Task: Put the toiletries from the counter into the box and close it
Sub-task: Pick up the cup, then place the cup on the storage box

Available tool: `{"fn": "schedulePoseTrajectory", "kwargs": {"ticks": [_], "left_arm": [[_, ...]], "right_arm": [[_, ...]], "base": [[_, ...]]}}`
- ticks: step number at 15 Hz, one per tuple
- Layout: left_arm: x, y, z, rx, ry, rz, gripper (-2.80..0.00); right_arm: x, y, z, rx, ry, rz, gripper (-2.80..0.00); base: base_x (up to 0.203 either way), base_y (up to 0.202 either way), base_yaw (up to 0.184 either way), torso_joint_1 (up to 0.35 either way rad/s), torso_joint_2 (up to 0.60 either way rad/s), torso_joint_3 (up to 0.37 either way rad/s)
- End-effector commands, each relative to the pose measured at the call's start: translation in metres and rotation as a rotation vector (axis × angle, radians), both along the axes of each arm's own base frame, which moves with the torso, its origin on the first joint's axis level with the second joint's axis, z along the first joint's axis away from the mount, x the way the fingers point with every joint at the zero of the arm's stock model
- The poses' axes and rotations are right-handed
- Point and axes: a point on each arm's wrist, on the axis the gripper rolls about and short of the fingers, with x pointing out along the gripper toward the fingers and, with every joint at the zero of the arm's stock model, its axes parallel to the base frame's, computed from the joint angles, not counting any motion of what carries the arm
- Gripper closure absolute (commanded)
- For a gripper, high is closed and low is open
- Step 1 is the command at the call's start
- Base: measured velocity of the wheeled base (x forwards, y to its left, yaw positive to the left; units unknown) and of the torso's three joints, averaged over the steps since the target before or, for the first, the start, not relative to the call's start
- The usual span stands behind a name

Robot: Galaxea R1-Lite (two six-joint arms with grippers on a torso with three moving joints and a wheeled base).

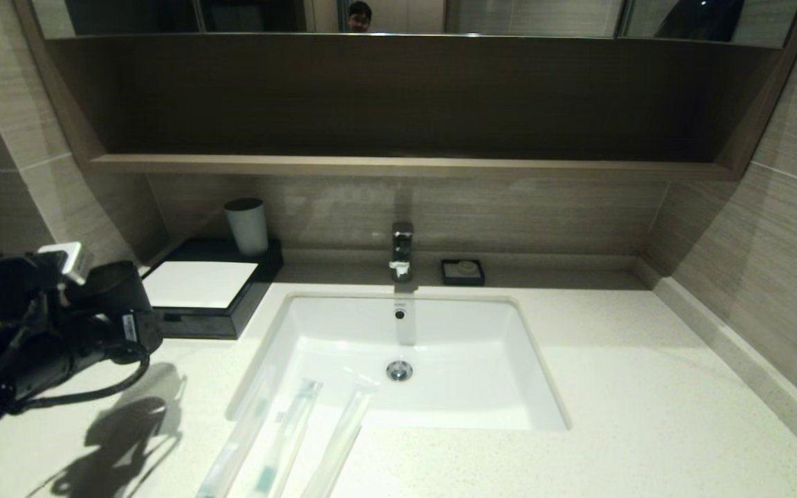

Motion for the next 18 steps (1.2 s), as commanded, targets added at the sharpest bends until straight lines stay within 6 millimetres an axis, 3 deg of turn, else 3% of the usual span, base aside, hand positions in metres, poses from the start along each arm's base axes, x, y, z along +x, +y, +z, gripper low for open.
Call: {"fn": "schedulePoseTrajectory", "kwargs": {"ticks": [1, 6, 13, 18], "left_arm": [[0.016, 0.003, 0.021, 0.002, -0.048, 0.007, 0.0], [0.065, 0.02, 0.055, 0.025, -0.075, 0.036, 0.0], [0.114, 0.058, 0.046, 0.087, -0.038, 0.083, 0.0], [0.133, 0.065, 0.037, 0.096, -0.033, 0.082, 0.0]], "right_arm": [[0.0, 0.0, 0.0, 0.0, 0.001, 0.0, 0.0], [0.0, 0.0, 0.0, 0.0, 0.001, 0.0, 0.0], [0.0, 0.0, 0.0, 0.0, -0.001, 0.0, 0.0], [0.0, 0.0, 0.0, 0.0, -0.001, 0.0, 0.0]], "base": [[0.0, 0.0, 0.0, 0.0, 0.0, 0.0], [0.0, 0.0, 0.0, 0.0, 0.0, 0.0], [0.0, 0.0, 0.0, 0.0, 0.0, 0.0], [0.0, 0.0, 0.0, 0.0, 0.0, 0.0]]}}
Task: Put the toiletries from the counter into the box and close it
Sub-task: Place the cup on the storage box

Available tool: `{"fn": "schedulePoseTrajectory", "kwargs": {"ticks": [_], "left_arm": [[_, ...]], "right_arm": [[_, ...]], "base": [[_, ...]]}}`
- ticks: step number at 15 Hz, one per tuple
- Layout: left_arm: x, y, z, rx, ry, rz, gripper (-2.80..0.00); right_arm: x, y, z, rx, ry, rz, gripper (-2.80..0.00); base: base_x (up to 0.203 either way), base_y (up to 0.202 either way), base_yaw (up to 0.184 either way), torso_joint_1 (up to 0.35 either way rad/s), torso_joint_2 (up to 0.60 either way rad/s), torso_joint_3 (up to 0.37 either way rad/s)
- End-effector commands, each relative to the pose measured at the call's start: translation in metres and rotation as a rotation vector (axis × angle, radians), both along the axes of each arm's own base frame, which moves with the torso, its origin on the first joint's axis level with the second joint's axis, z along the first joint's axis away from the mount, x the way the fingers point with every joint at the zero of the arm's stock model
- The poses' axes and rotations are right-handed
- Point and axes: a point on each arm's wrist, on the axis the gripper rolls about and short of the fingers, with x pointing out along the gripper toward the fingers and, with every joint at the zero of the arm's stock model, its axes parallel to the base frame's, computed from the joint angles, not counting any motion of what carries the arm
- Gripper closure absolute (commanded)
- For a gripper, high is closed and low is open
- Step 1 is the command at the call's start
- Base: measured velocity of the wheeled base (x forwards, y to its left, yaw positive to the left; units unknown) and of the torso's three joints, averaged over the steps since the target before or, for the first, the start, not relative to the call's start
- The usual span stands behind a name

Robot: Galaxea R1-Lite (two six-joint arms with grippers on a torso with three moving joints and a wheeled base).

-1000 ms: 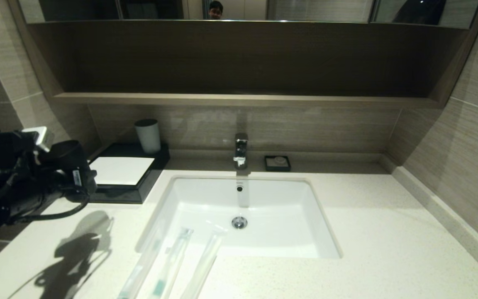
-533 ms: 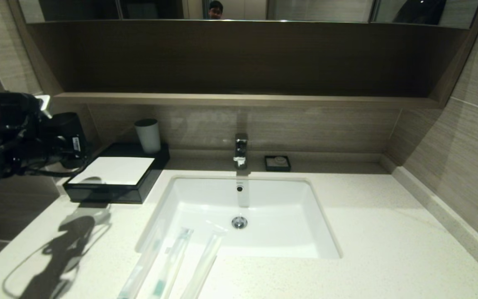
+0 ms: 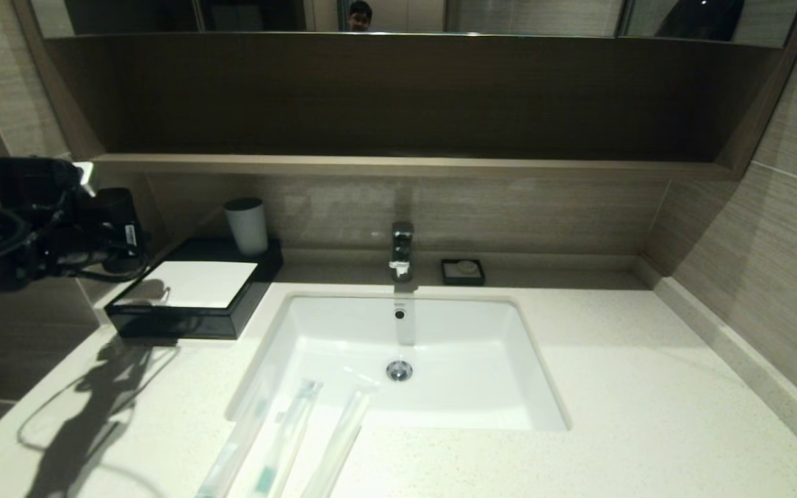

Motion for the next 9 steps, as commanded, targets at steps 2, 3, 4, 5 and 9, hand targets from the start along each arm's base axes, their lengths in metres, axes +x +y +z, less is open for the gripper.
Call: {"fn": "schedulePoseTrajectory", "kwargs": {"ticks": [2, 3, 4, 5, 9], "left_arm": [[0.01, 0.005, -0.011, -0.005, 0.016, 0.007, 0.0], [0.011, 0.006, -0.013, -0.007, 0.019, 0.008, 0.0], [0.013, 0.007, -0.016, -0.007, 0.023, 0.008, 0.0], [0.015, 0.007, -0.019, -0.009, 0.024, 0.007, 0.0], [0.023, 0.008, -0.026, -0.009, 0.019, 0.005, 0.0]], "right_arm": [[0.0, 0.0, 0.0, 0.0, 0.0, 0.0, 0.0], [0.0, 0.0, 0.0, 0.0, 0.0, 0.0, 0.0], [0.0, 0.0, 0.0, 0.0, 0.0, 0.0, 0.0], [0.0, 0.0, 0.0, 0.0, 0.0, 0.0, 0.0], [0.0, 0.0, 0.0, 0.0, 0.0, 0.0, 0.0]], "base": [[0.0, 0.0, 0.0, 0.0, 0.0, 0.0], [0.0, 0.0, 0.0, 0.0, 0.0, 0.0], [0.0, 0.0, 0.0, 0.0, 0.0, 0.0], [0.0, 0.0, 0.0, 0.0, 0.0, 0.0], [0.0, 0.0, 0.0, 0.0, 0.0, 0.0]]}}
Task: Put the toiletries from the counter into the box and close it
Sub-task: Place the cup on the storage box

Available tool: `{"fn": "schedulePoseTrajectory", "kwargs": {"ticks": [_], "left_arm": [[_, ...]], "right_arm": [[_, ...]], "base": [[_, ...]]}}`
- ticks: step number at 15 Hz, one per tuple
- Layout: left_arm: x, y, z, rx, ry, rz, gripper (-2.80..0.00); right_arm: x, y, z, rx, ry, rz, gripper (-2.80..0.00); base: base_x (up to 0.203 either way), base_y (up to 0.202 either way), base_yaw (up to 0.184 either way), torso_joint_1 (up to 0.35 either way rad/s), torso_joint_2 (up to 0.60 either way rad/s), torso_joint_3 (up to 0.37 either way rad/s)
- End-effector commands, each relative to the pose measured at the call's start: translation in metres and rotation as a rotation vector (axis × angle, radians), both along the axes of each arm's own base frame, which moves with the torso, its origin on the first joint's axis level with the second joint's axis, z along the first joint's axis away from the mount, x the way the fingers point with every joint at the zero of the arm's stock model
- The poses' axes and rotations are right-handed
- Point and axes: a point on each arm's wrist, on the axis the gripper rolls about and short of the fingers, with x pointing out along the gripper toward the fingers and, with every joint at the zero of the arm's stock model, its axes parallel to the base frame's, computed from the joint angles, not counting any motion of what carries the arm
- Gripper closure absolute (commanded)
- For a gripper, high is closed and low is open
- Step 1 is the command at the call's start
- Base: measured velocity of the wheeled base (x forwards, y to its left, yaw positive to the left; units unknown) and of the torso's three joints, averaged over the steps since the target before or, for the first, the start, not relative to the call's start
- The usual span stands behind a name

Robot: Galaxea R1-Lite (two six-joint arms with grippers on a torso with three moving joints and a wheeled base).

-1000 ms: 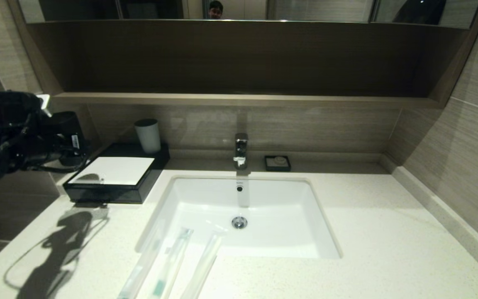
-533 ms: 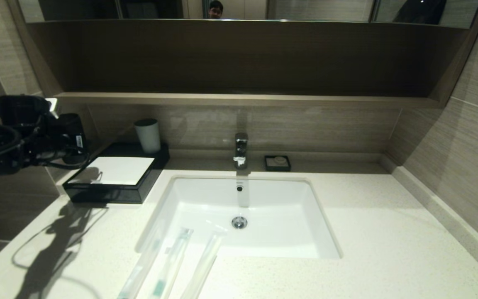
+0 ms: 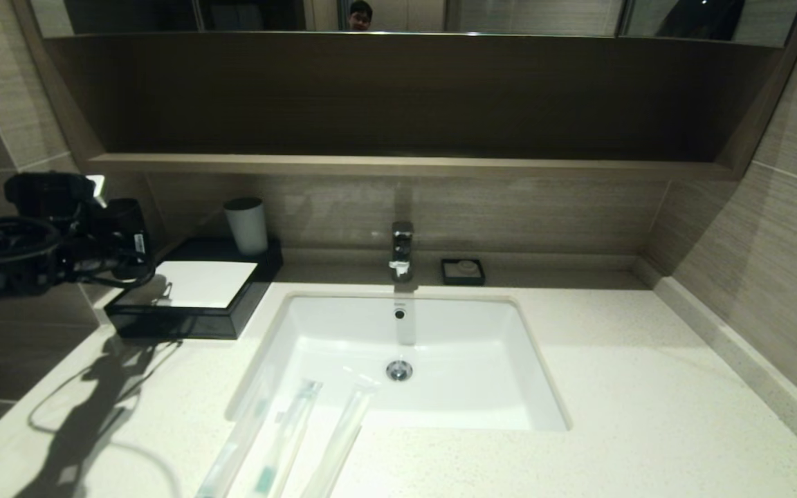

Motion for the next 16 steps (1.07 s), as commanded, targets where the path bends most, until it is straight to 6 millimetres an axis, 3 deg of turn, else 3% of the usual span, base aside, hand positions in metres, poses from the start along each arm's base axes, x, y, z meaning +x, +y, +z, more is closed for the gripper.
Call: {"fn": "schedulePoseTrajectory", "kwargs": {"ticks": [1, 16], "left_arm": [[0.007, 0.001, -0.006, -0.002, 0.006, -0.003, 0.0], [0.039, 0.003, -0.026, -0.015, -0.004, -0.039, 0.0]], "right_arm": [[0.0, 0.0, 0.0, 0.0, 0.0, 0.0, 0.0], [0.0, 0.0, 0.0, 0.0, -0.002, 0.0, 0.0]], "base": [[0.0, 0.0, 0.0, 0.0, 0.0, 0.0], [0.0, 0.0, 0.0, 0.0, 0.0, 0.0]]}}
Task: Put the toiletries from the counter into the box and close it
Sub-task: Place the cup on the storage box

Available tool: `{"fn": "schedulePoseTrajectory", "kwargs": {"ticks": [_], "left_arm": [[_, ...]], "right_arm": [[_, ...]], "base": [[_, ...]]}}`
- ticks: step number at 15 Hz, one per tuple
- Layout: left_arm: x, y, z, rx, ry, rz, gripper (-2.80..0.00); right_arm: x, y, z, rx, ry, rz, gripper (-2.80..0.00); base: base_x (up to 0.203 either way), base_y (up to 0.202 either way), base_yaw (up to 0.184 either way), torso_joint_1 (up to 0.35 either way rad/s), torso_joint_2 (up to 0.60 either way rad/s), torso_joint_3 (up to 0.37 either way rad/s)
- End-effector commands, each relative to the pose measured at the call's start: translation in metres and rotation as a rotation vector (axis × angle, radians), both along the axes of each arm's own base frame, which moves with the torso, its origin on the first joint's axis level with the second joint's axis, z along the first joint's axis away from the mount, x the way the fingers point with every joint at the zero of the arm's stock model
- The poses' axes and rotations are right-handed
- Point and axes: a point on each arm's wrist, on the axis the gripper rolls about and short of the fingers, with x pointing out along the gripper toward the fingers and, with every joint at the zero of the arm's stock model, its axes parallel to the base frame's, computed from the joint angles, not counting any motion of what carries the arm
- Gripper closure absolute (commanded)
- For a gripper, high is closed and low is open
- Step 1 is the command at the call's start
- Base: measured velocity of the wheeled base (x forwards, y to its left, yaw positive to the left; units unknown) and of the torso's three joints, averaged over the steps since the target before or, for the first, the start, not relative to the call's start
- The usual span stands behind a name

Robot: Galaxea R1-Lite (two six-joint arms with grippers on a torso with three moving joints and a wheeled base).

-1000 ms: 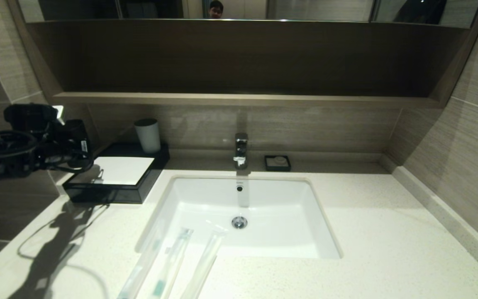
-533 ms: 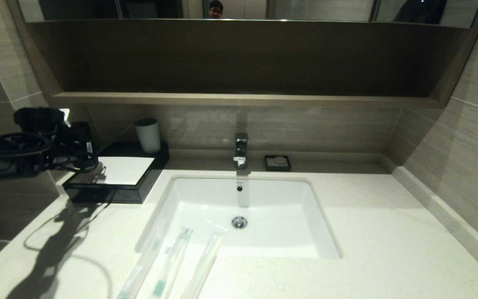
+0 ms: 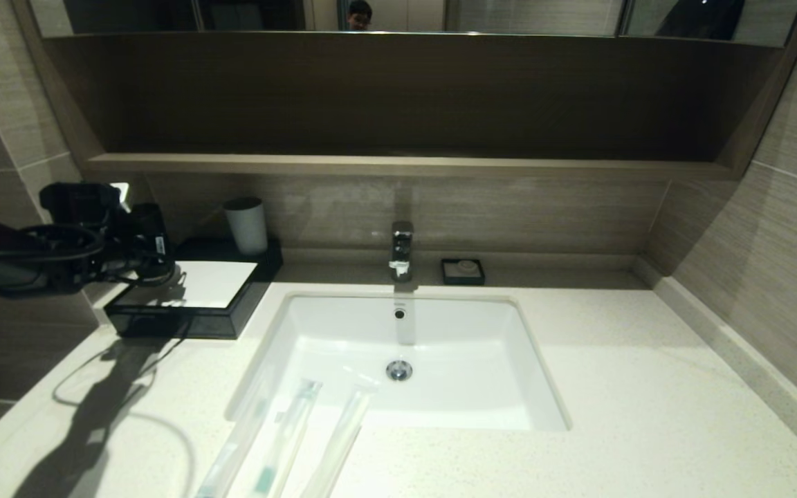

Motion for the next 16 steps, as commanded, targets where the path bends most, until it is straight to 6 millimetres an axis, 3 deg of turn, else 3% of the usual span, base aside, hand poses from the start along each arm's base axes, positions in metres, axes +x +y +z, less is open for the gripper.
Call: {"fn": "schedulePoseTrajectory", "kwargs": {"ticks": [1, 16], "left_arm": [[0.004, 0.0, -0.007, 0.0, 0.009, -0.001, 0.0], [0.028, 0.003, -0.018, -0.002, -0.015, -0.021, 0.0]], "right_arm": [[0.0, 0.0, 0.0, 0.0, -0.002, 0.0, 0.0], [0.0, 0.0, 0.0, 0.0, -0.002, 0.0, 0.0]], "base": [[0.0, 0.0, 0.0, 0.0, 0.0, 0.0], [0.0, 0.0, 0.0, 0.0, 0.0, 0.0]]}}
